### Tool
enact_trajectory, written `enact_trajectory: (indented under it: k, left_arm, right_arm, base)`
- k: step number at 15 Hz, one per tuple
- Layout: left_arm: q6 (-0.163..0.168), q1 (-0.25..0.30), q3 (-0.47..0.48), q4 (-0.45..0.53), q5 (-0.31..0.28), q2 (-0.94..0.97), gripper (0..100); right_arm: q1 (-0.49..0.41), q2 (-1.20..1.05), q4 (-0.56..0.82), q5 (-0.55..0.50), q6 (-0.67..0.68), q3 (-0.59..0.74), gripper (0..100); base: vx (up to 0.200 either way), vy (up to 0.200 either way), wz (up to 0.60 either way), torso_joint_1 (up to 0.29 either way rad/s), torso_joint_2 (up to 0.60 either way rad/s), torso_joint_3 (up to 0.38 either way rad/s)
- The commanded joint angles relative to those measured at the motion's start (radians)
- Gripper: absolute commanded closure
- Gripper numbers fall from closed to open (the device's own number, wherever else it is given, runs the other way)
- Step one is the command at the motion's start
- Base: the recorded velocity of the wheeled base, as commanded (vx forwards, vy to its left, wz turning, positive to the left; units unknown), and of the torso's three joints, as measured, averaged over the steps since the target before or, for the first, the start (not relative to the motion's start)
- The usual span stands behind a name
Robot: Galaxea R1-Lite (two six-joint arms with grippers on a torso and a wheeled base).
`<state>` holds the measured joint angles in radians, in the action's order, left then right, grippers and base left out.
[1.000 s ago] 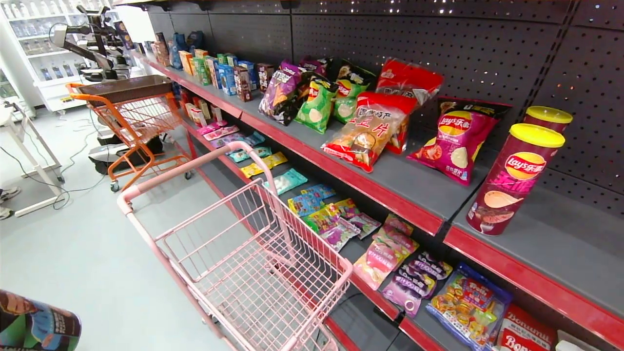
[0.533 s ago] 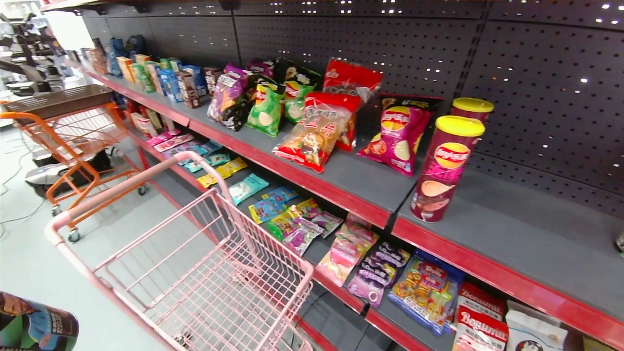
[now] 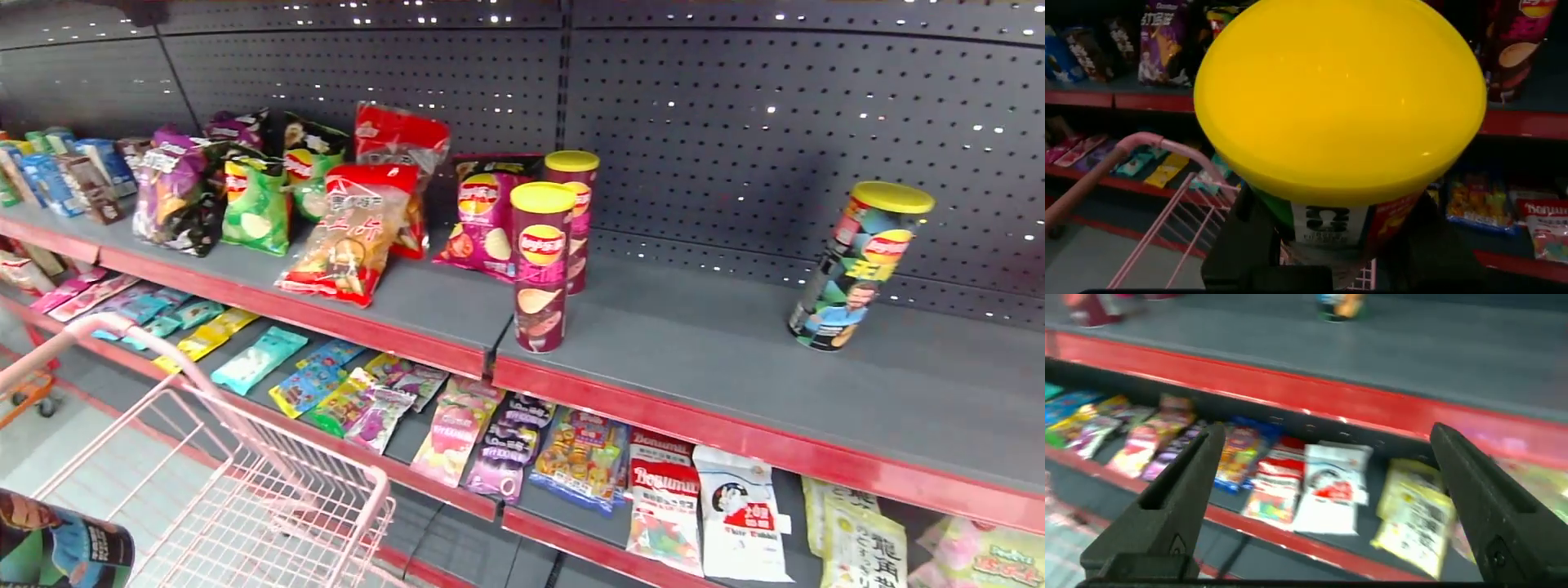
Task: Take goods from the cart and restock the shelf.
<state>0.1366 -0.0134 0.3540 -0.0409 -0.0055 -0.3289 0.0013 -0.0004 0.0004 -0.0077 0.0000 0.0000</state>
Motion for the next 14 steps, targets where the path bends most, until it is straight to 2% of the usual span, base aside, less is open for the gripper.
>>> enact_trajectory:
  k: [1, 3, 5, 9, 12, 13, 14]
  left_arm:
    - [0.0, 0.0, 0.002, 0.006, 0.001, 0.002, 100]
    - [0.0, 0.0, 0.017, 0.045, 0.001, 0.01, 100]
    - [-0.002, 0.0, 0.04, 0.113, -0.01, 0.034, 100]
    - [-0.002, -0.002, 0.036, 0.114, -0.01, 0.03, 100]
    - [0.005, 0.001, 0.037, 0.114, 0.044, 0.013, 100]
    - [0.011, 0.001, 0.037, 0.114, 0.045, 0.014, 100]
    - [0.074, 0.0, 0.037, 0.116, 0.044, 0.019, 100]
  right_arm:
    - [0.0, 0.0, 0.0, 0.0, 0.0, 0.0, 0]
    - [0.0, 0.0, 0.0, 0.0, 0.0, 0.0, 0]
    - [0.0, 0.0, 0.0, 0.0, -0.002, 0.0, 0]
    - [0.0, 0.0, 0.0, 0.0, -0.002, 0.0, 0]
    - [0.0, 0.0, 0.0, 0.0, -0.002, 0.0, 0]
    - [0.0, 0.0, 0.0, 0.0, -0.002, 0.0, 0]
    - [0.0, 0.0, 0.0, 0.0, -0.002, 0.0, 0]
  base:
    - [0.0, 0.0, -0.6, -0.002, 0.0, 0.007]
    - [0.0, 0.0, -0.6, 0.002, 0.01, 0.0]
    - [0.0, 0.0, 0.0, 0.0, 0.0, 0.0]
    - [0.0, 0.0, 0.0, 0.0, 0.0, 0.0]
    - [0.0, 0.0, 0.0, 0.0, 0.0, 0.0]
    - [0.0, 0.0, 0.0, 0.0, 0.0, 0.0]
    - [0.0, 0.0, 0.0, 0.0, 0.0, 0.0]
